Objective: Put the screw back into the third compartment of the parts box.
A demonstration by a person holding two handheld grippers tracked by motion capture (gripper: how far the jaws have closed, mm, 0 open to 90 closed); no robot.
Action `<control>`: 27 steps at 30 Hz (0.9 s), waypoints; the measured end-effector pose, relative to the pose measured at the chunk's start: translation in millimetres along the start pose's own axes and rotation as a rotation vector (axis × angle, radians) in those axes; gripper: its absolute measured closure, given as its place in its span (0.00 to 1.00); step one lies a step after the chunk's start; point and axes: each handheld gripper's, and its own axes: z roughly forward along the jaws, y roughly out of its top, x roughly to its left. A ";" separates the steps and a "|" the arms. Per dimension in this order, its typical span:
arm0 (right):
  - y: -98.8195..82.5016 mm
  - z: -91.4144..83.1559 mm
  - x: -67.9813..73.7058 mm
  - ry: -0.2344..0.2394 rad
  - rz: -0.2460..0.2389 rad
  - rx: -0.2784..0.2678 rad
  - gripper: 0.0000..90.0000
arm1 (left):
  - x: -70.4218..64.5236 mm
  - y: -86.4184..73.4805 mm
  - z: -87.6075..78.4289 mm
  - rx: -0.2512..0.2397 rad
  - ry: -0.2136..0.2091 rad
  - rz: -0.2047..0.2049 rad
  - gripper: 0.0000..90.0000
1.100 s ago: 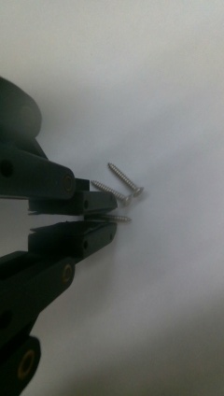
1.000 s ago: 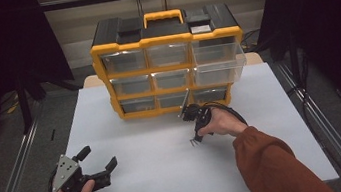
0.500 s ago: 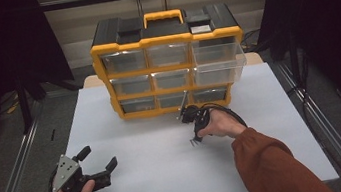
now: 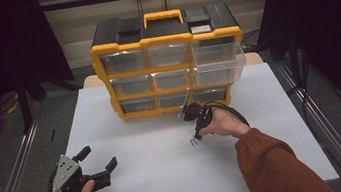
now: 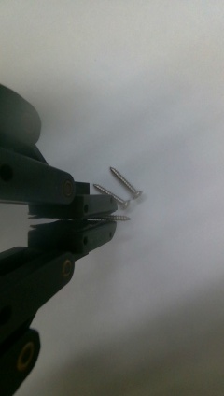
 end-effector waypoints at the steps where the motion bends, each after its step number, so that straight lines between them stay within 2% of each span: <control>1: -0.5 -1.0 -0.5 -0.006 -0.012 -0.006 0.95 | 0.0 0.0 0.0 0.000 0.001 0.000 0.03; 11: -0.4 -16.4 14.1 -0.015 -0.053 -0.058 0.95 | 0.2 -0.2 0.0 0.004 0.003 -0.001 0.03; 16: 2.6 -24.3 26.9 0.012 -0.095 -0.093 0.95 | 0.5 0.0 -0.3 0.006 0.005 0.005 0.03; 22: 4.1 -34.4 36.2 0.005 -0.131 -0.111 0.95 | 0.6 0.0 -0.3 0.008 -0.001 0.008 0.03; 26: 3.8 -41.2 39.9 0.023 -0.123 -0.127 0.95 | 0.4 0.1 -0.4 0.004 0.004 0.004 0.03; 27: 3.8 -42.4 39.4 0.027 -0.133 -0.136 0.96 | 0.3 0.1 -0.4 0.004 0.004 0.003 0.03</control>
